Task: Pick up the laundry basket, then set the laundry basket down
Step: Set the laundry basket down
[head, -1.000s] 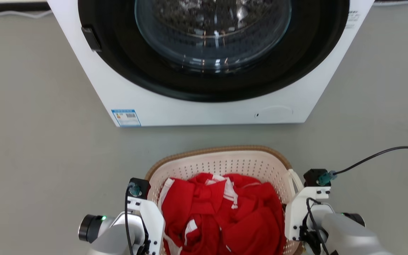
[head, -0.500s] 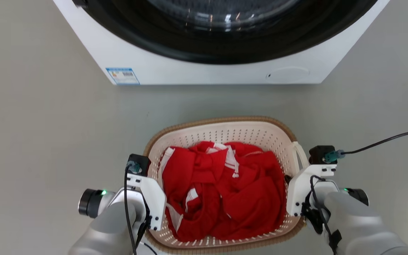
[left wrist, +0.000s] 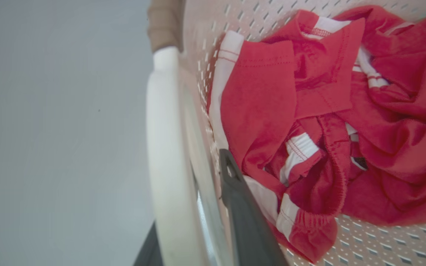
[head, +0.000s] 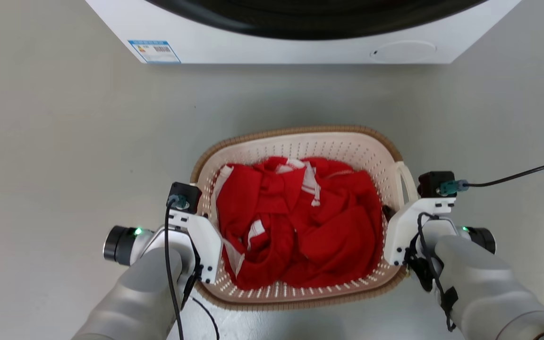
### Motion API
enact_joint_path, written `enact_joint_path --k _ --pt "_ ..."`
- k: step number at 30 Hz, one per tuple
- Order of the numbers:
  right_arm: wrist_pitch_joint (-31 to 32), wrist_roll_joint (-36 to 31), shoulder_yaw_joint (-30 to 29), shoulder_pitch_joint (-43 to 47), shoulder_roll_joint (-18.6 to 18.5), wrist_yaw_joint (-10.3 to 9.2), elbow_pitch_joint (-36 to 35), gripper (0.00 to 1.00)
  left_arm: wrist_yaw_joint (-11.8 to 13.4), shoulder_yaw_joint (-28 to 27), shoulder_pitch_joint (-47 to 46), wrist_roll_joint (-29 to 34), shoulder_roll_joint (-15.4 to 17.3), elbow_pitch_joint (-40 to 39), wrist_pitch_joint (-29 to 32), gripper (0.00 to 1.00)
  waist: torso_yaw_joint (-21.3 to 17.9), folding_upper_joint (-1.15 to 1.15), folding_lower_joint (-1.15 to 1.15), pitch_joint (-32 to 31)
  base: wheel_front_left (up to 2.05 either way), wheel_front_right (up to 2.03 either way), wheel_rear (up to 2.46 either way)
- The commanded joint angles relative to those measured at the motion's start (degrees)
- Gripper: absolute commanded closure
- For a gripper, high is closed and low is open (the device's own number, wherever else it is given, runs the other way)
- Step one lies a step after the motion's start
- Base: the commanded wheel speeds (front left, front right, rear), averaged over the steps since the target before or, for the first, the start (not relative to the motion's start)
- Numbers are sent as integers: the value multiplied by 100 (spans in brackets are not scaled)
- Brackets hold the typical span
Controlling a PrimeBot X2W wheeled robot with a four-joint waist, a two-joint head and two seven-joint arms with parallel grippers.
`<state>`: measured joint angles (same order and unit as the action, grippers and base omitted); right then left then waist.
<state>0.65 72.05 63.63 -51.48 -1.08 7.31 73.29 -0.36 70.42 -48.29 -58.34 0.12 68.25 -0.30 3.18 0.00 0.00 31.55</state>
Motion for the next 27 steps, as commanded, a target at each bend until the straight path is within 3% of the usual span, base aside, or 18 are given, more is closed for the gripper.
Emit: enact_joint_path --k 1,27 --pt "-176 -32 -10 -50 -179 18 64 100 50 65 -56 173 276 41 -94 100 -24 0 0 134 0 0 0" --pt "-1004 -885 -698 -351 -179 18 67 100 311 169 -628 407 276 12 -1015 100 -57 0 0 1263 0 0 0"
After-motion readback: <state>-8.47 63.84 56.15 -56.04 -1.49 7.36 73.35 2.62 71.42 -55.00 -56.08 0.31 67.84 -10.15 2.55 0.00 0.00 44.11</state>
